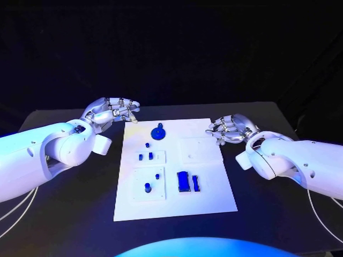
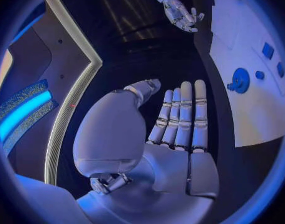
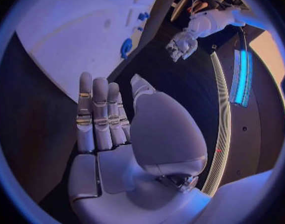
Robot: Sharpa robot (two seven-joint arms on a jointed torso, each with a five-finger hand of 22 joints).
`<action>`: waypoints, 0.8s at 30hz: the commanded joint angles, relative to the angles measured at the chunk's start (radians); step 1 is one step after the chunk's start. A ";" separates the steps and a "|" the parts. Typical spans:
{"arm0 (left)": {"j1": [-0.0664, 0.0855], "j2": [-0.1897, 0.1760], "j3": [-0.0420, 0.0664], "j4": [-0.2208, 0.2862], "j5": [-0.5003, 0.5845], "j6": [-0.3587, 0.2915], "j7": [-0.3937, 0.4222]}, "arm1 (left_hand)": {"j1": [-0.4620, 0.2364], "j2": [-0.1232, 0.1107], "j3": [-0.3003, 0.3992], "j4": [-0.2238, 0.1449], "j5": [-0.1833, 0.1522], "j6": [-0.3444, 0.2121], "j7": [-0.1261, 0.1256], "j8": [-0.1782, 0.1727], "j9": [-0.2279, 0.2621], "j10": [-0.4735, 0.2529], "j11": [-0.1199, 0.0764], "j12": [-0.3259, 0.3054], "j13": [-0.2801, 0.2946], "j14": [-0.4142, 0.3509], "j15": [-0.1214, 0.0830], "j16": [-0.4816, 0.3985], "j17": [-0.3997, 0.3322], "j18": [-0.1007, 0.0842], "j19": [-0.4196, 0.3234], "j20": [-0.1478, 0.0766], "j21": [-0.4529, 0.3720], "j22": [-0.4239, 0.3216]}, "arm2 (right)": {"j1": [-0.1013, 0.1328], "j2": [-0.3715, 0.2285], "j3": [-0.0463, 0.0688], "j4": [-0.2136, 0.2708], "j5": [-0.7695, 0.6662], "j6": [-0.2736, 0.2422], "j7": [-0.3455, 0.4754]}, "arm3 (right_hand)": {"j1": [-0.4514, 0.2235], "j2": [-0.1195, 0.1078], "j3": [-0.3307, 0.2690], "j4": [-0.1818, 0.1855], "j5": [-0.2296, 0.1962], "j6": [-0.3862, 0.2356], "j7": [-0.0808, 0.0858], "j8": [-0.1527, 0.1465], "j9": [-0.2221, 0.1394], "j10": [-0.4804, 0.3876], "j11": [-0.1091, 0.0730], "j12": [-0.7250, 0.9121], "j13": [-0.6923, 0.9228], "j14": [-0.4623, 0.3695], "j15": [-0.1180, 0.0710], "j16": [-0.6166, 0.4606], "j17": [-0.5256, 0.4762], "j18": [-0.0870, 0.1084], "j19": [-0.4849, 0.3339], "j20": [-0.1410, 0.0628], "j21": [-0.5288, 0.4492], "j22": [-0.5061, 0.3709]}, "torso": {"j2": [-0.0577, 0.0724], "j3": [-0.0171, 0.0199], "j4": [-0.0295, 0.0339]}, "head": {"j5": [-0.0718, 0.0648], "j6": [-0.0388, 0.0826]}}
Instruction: Assemble the parts on the task board
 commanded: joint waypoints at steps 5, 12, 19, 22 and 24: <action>-0.010 0.089 0.001 -0.117 0.164 -0.162 0.152 | 0.025 -0.013 -0.004 0.033 -0.007 -0.023 -0.004 0.007 -0.031 0.025 0.028 -0.156 -0.054 -0.067 0.051 -0.301 -0.112 0.007 -0.071 0.066 -0.286 -0.185 | 0.004 0.107 0.010 -0.194 0.306 0.094 0.287 | 0.030 -0.019 0.080 -0.003 0.002 0.000 0.025 -0.059 -0.086 -0.027 0.047 -0.297 -0.475 -0.135 0.076 -0.424 -0.207 0.011 -0.186 0.087 -0.060 -0.320 | -0.027 0.0044 -0.0044 | 0.025 0.042; -0.015 0.127 0.001 -0.165 0.125 -0.132 0.105 | -0.392 0.194 -0.521 -0.088 -0.311 -0.822 -0.202 -0.308 -0.350 -0.821 -0.158 -0.560 -0.116 -0.807 -0.108 -0.885 -0.291 -0.169 -0.748 -0.213 -0.670 -0.487 | 0.004 0.148 0.015 -0.255 0.256 0.057 0.225 | -0.424 0.124 -0.121 -0.290 -0.194 -0.797 -0.181 -0.366 -0.423 -0.972 -0.109 -0.535 -0.880 -1.117 -0.040 -0.782 -0.673 -0.170 -1.064 -0.147 -0.124 -0.899 | -0.025 0.0044 -0.0038 | 0.031 0.047; -0.031 0.122 0.007 -0.119 0.125 -0.201 0.114 | -0.605 0.194 -0.521 -0.088 -0.311 -0.822 -0.202 -0.308 -0.350 -0.821 -0.158 -0.560 -0.116 -0.807 -0.108 -0.885 -0.291 -0.169 -0.748 -0.213 -0.670 -0.487 | -0.010 0.143 0.034 -0.194 0.325 0.008 0.274 | -0.653 0.124 -0.121 -0.290 -0.194 -0.797 -0.181 -0.366 -0.423 -0.972 -0.109 -0.535 -0.880 -1.117 -0.040 -0.782 -0.673 -0.170 -1.064 -0.147 -0.124 -0.899 | -0.039 0.0082 0.0012 | 0.033 0.082; -0.047 0.117 0.014 -0.073 0.125 -0.272 0.123 | -1.314 0.194 -0.521 -0.088 -0.311 -0.822 -0.202 -0.308 -0.350 -0.821 -0.158 -0.560 -0.116 -0.807 -0.108 -0.885 -0.291 -0.169 -0.748 -0.213 -0.670 -0.487 | -0.025 0.138 0.054 -0.132 0.396 -0.042 0.324 | -1.412 0.124 -0.121 -0.290 -0.194 -0.797 -0.181 -0.366 -0.423 -0.972 -0.109 -0.535 -0.880 -1.117 -0.040 -0.782 -0.673 -0.170 -1.064 -0.147 -0.124 -0.899 | -0.055 0.0121 0.0063 | 0.036 0.117; -0.059 0.112 0.019 -0.039 0.125 -0.324 0.130 | -1.314 0.194 -0.521 -0.088 -0.311 -0.822 -0.202 -0.308 -0.350 -0.821 -0.158 -0.560 -0.116 -0.807 -0.108 -0.885 -0.291 -0.169 -0.748 -0.213 -0.670 -0.487 | -0.035 0.135 0.068 -0.088 0.447 -0.078 0.360 | -1.412 0.124 -0.121 -0.290 -0.194 -0.797 -0.181 -0.366 -0.423 -0.972 -0.109 -0.535 -0.880 -1.117 -0.040 -0.782 -0.673 -0.170 -1.064 -0.147 -0.124 -0.899 | -0.064 0.0146 0.0095 | 0.037 0.140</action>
